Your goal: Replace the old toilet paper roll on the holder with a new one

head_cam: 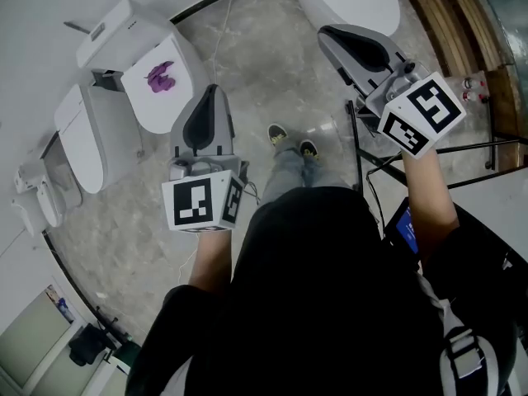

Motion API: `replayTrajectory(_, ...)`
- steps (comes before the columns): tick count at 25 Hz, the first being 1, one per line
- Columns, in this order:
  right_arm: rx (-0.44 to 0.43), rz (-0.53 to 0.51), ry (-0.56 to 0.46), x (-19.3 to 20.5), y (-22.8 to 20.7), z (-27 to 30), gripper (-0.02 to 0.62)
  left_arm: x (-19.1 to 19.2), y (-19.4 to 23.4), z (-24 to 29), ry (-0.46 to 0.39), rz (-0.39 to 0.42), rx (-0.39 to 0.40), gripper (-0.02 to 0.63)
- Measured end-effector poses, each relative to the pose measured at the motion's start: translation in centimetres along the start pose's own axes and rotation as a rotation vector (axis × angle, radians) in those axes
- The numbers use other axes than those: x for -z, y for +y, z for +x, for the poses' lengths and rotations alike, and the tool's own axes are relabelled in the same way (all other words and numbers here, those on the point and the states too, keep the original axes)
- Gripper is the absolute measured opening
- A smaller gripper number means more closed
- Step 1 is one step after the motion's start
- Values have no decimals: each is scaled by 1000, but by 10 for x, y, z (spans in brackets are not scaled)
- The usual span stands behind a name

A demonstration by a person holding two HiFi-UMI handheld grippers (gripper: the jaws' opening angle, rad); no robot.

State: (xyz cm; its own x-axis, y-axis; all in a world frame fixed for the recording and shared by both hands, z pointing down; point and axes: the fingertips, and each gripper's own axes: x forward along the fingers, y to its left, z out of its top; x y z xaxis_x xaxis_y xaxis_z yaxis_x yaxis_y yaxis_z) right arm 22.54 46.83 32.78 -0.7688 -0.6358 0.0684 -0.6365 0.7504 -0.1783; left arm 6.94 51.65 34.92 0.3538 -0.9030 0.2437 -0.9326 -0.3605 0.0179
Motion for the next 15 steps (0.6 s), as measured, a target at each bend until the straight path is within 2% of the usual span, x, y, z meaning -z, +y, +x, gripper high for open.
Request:
replayTrajectory(6, 15, -50, 17, -11, -10, 30, 20, -8, 29, 28, -27, 2, 30, 23)
replayTrajectory(11, 14, -24, 15, -23, -27, 67, 20, -20, 64, 55, -45, 10, 30, 23)
replayTrajectory(15, 21, -49, 33, -29, -30, 86, 20, -24, 84, 58, -51, 11, 26, 23)
